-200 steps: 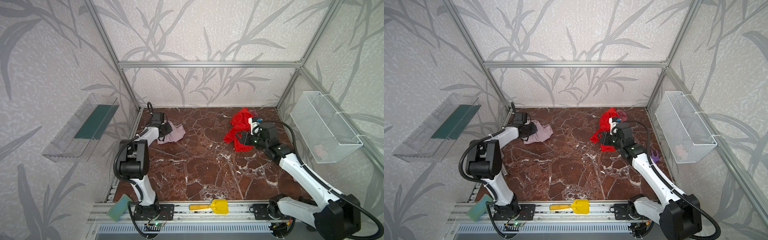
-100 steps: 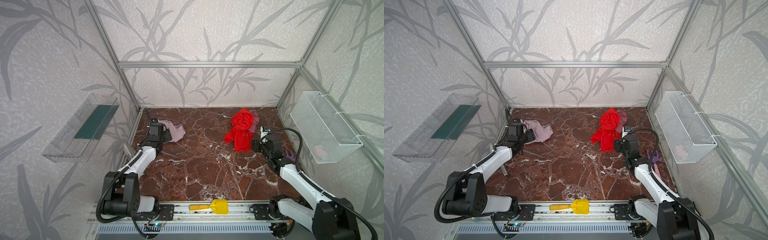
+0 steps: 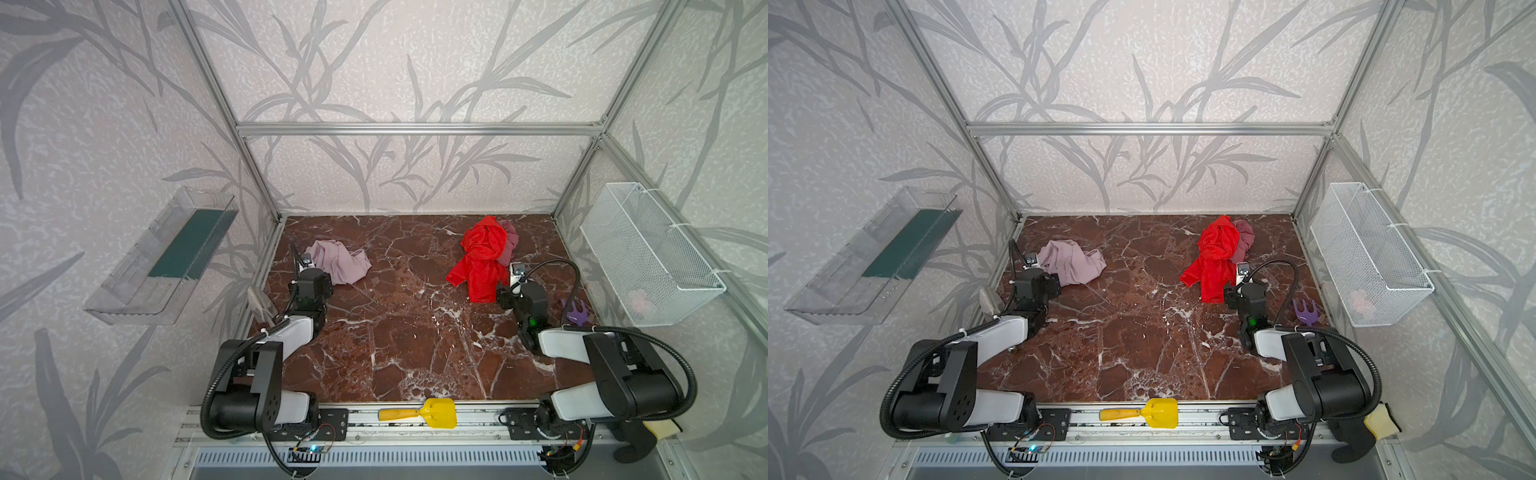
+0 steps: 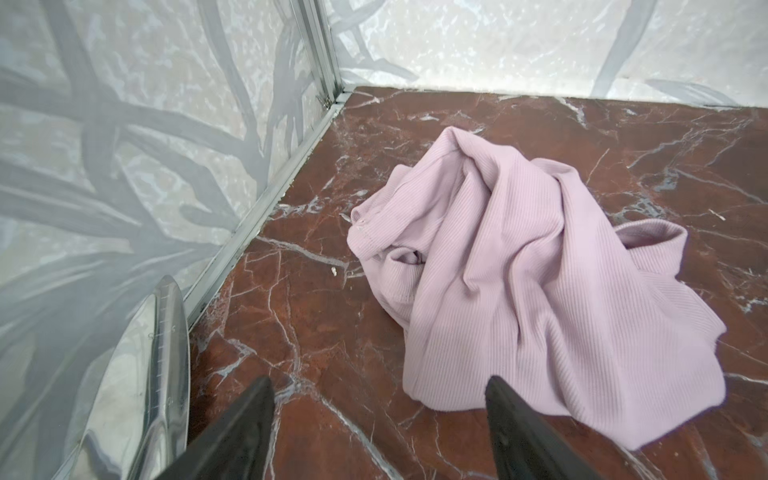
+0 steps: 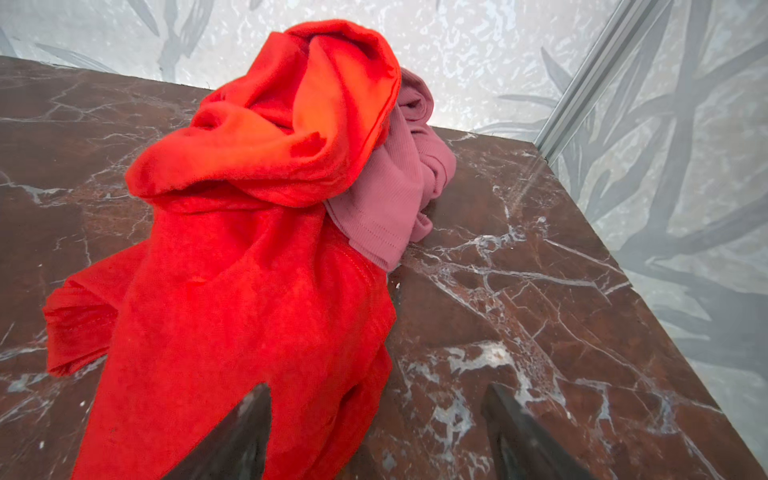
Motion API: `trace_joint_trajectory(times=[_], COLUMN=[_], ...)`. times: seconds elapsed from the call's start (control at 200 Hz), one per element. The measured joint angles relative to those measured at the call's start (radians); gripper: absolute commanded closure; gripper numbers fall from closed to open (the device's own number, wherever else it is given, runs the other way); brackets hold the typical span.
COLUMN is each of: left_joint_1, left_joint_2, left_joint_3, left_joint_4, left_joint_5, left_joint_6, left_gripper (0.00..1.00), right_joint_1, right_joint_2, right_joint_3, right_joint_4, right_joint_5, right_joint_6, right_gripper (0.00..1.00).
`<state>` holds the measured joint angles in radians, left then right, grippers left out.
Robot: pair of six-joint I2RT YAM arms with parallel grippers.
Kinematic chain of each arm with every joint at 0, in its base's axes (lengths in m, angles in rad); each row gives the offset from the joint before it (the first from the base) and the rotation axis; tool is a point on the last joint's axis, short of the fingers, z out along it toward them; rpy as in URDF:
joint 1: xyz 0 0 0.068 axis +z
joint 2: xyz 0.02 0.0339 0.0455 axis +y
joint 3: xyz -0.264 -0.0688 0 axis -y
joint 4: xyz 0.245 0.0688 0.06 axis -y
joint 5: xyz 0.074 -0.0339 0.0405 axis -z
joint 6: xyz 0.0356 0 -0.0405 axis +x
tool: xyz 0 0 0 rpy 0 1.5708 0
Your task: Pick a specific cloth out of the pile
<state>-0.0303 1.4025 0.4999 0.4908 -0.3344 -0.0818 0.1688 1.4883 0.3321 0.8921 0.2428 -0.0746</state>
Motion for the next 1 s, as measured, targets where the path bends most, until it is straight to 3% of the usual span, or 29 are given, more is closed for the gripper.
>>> trace_joint_trajectory(times=[0.215, 0.39, 0.48, 0.505, 1.0], left_joint_1=[0.032, 0.054, 0.058, 0.058, 0.058], left_joint_2=[0.146, 0.166, 0.166, 0.166, 0.166], left_joint_3=[-0.100, -0.150, -0.145, -0.144, -0.142], left_joint_4=[0.290, 0.379, 0.407, 0.411, 0.423], left_joint_5=[0.109, 0.179, 0.200, 0.204, 0.229], left_joint_6=[0.016, 0.016, 0.019, 0.019, 0.019], left_gripper=[0.20, 0.20, 0.18, 0.18, 0.17], right_joint_1=[-0.006, -0.010, -0.010, -0.010, -0.010], right_joint_2=[0.114, 0.116, 0.116, 0.116, 0.115], right_joint_3=[-0.049, -0.043, -0.028, -0.021, 0.009], right_joint_4=[0.156, 0.195, 0.187, 0.180, 0.129], right_joint_5=[-0.024, -0.047, -0.050, -0.048, -0.034], right_joint_6=[-0.005, -0.006, -0.006, -0.006, -0.005], right_gripper=[0.17, 0.14, 0.07, 0.00, 0.01])
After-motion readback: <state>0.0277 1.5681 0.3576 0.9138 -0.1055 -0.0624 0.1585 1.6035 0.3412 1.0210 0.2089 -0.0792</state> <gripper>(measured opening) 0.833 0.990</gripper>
